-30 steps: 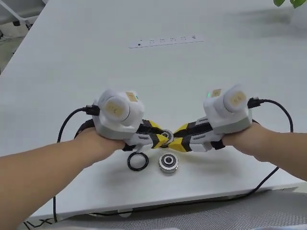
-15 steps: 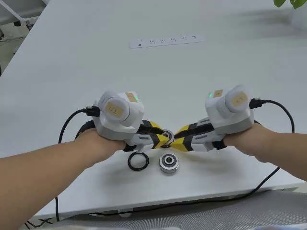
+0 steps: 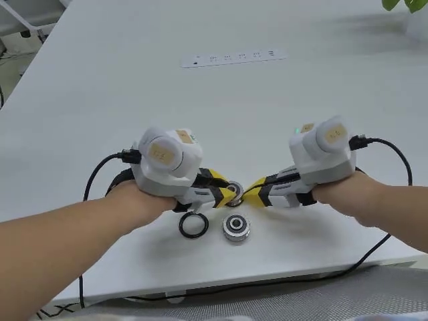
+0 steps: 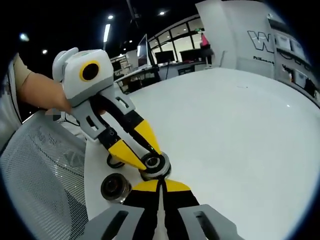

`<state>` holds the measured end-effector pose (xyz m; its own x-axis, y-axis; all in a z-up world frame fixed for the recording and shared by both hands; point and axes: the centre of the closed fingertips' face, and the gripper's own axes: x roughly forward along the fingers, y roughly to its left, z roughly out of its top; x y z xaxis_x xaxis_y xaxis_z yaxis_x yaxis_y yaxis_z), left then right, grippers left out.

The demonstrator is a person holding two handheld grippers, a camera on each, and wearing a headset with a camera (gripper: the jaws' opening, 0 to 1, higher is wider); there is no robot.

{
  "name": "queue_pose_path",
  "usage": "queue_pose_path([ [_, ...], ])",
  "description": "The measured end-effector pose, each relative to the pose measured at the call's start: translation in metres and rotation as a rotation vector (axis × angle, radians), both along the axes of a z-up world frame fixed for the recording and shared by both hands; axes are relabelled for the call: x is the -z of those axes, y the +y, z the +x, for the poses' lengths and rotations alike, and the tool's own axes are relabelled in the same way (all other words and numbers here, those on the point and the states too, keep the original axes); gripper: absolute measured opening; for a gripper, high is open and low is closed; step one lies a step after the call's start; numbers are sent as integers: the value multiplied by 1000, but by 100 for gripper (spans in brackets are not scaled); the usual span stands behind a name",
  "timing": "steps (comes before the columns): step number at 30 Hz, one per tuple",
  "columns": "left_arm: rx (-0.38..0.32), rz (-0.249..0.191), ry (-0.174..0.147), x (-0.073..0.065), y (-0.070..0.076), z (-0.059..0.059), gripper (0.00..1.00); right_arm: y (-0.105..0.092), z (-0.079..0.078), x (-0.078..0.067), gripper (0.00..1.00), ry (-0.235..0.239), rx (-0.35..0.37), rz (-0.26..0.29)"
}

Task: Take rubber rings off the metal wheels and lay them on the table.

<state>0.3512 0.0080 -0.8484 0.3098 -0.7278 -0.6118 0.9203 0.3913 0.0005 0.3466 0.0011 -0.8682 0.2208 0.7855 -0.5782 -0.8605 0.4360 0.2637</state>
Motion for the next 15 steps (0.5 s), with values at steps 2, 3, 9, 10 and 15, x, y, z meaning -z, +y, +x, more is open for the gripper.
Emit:
queue_pose_path([
  [2, -1, 0, -2, 0, 0, 0, 13, 0, 1, 0, 0, 37, 36, 18],
  [3, -2, 0, -3, 0, 0, 0, 13, 0, 0, 0, 0, 45, 42, 27],
  [9, -8, 5, -9, 1, 0, 0, 13, -3, 2, -3, 0, 90, 82, 59],
  [10, -9, 5, -10, 1, 1, 0, 13, -4, 2, -4, 0, 97, 91, 68],
  [15, -11, 9, -10, 1, 1, 0, 13, -4, 4, -9, 0, 109, 119, 93],
])
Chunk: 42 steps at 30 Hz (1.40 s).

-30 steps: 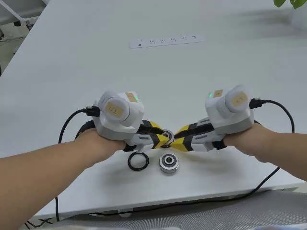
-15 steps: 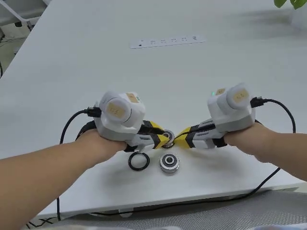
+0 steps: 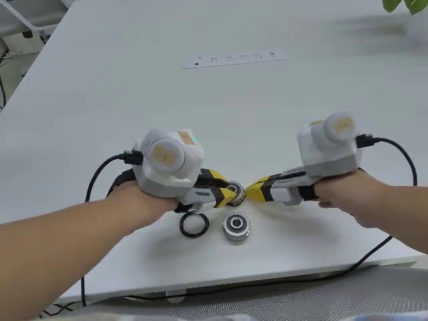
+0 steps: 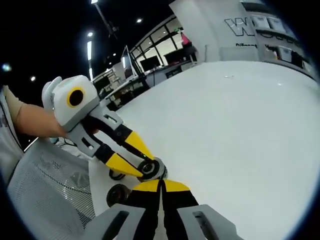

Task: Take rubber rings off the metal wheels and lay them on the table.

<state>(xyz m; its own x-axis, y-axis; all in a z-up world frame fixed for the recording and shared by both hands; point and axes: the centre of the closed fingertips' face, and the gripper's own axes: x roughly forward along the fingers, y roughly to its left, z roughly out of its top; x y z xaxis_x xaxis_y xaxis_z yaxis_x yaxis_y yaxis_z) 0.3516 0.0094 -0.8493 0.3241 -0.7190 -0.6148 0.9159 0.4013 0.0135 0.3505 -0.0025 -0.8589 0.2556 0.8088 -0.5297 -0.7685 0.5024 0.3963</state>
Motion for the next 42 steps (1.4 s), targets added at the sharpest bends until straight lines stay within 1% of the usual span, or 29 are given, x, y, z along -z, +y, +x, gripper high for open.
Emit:
queue_pose_path([
  [1, -1, 0, 0, 0, 0, 0, 13, 0, 1, -2, 0, 3, 7, 11],
  [2, -2, 0, 0, 0, 0, 0, 13, 2, 2, -6, 0, 27, 33, 48],
  [3, -5, -1, -1, 0, 0, 0, 13, 3, 2, -9, 0, 45, 41, 68],
  [4, -7, -1, -1, 0, 0, 0, 13, 1, 2, -6, 0, 33, 34, 46],
  [5, -8, -1, -2, 0, 0, 0, 13, 2, 1, -7, 0, 30, 33, 48],
  [11, -20, 10, -6, 0, 0, -1, 13, 4, 1, -9, 0, 58, 61, 72],
  [16, -25, 17, -10, 1, 0, -1, 13, 5, 0, -11, 0, 58, 62, 73],
  [22, -33, 23, -18, 1, 0, -1, 12, 6, -1, -12, 0, 74, 71, 77],
  [30, -35, 32, -20, 1, 0, -1, 12, 9, -3, -14, 0, 73, 55, 82],
  [35, -33, 38, -21, 0, -1, -2, 12, 13, -6, -16, 0, 81, 44, 87],
  [42, -28, 42, -21, 1, 0, -2, 12, 12, -7, -18, 0, 92, 40, 107],
])
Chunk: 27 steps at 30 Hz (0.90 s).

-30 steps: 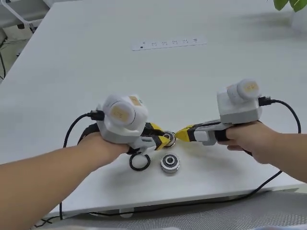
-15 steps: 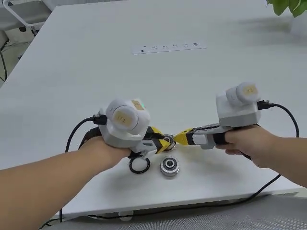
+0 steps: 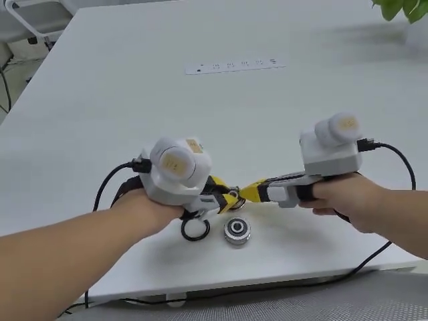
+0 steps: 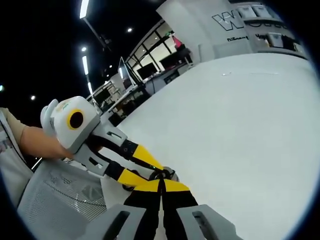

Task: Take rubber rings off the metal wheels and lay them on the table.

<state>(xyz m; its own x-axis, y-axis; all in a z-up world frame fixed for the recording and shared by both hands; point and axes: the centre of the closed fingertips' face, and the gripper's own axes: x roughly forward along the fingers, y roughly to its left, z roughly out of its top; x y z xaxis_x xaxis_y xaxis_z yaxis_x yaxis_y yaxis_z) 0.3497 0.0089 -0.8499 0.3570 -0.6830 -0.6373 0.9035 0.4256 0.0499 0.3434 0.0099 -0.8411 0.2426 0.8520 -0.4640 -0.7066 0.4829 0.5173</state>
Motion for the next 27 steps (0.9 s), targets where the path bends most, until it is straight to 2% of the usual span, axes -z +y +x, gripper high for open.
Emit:
queue_pose_path([
  [27, 1, -1, -2, -1, 0, -3, 12, 3, -8, -3, 0, 15, -31, 34],
])
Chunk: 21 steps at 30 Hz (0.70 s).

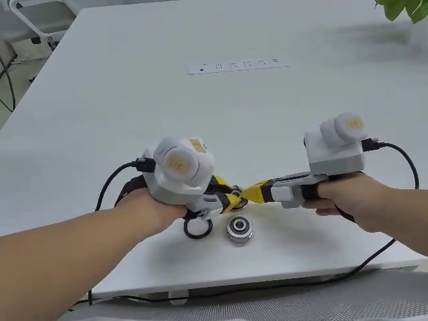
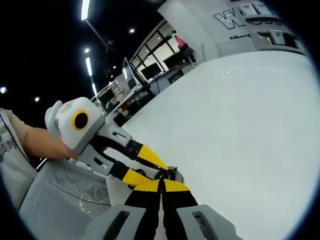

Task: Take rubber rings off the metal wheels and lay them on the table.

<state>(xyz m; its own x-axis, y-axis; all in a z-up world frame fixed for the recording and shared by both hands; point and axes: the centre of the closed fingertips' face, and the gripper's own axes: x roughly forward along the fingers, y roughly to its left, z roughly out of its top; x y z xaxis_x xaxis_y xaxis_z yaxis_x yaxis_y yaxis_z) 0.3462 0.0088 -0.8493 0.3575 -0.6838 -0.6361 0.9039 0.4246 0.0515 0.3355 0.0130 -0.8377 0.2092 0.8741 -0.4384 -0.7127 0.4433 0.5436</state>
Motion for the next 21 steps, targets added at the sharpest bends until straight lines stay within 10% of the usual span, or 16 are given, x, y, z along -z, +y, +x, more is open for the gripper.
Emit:
queue_pose_path([
  [2, 1, 0, -2, 0, 0, 0, 12, 7, -4, -10, 0, 22, -16, 65],
  [21, 1, -3, -1, 0, 0, 1, 13, -8, 3, 0, 0, -25, 22, -3],
])
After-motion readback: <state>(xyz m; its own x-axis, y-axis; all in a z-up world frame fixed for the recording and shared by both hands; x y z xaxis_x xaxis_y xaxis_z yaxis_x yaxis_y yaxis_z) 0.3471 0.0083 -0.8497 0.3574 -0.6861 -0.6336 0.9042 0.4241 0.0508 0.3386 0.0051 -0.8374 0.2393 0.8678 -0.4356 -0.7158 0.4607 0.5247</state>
